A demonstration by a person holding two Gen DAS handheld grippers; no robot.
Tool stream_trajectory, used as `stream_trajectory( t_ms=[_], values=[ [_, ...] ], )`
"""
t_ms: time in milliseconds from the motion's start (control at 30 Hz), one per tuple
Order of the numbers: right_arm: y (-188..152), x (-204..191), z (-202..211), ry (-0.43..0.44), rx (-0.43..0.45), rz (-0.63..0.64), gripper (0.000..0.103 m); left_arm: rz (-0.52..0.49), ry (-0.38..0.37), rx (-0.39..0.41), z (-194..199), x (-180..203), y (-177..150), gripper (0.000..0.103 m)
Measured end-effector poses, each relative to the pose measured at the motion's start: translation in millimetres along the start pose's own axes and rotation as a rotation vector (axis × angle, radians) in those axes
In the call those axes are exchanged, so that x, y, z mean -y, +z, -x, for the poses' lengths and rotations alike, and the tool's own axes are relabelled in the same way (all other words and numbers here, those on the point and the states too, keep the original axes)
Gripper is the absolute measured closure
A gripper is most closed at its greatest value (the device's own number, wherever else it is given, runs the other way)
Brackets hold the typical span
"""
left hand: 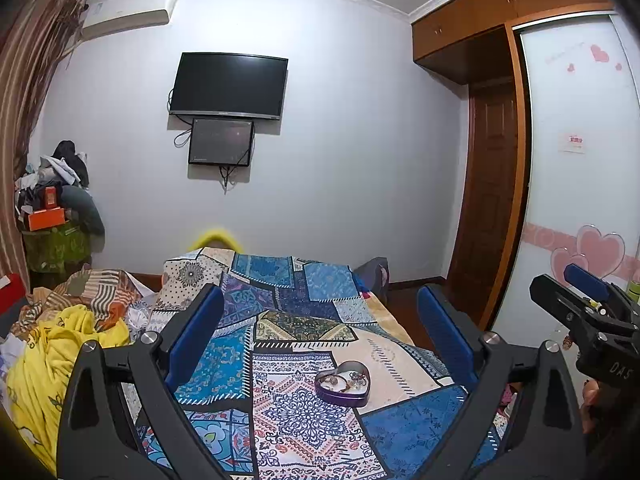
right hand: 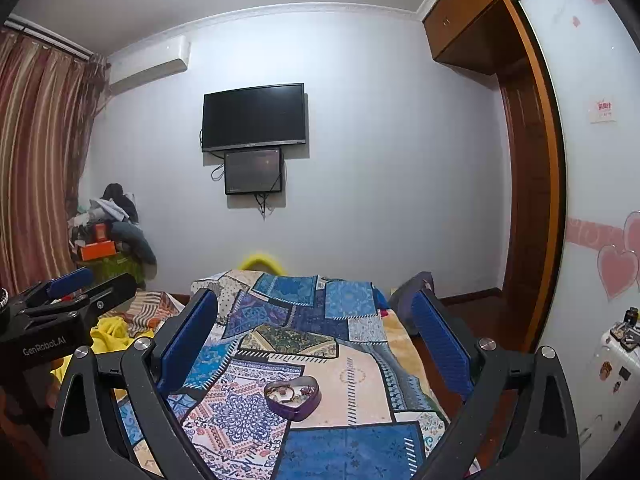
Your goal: Organize jewelry
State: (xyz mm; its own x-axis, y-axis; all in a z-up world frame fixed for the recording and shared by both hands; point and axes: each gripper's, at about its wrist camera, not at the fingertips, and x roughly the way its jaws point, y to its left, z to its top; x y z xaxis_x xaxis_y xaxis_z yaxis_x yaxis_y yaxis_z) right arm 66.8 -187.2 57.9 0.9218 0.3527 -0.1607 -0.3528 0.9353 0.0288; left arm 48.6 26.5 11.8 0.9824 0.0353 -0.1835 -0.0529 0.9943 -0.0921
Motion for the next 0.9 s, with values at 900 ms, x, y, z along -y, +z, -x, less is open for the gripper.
stream_trajectory(
  t_ms=[900],
  values=[
    [3.8,2.5,2.2,0.007,-0.016,-0.006,0.006,-0.021,-0.011,-0.002,-1.3,8.7,-2.4,0.001]
  ],
)
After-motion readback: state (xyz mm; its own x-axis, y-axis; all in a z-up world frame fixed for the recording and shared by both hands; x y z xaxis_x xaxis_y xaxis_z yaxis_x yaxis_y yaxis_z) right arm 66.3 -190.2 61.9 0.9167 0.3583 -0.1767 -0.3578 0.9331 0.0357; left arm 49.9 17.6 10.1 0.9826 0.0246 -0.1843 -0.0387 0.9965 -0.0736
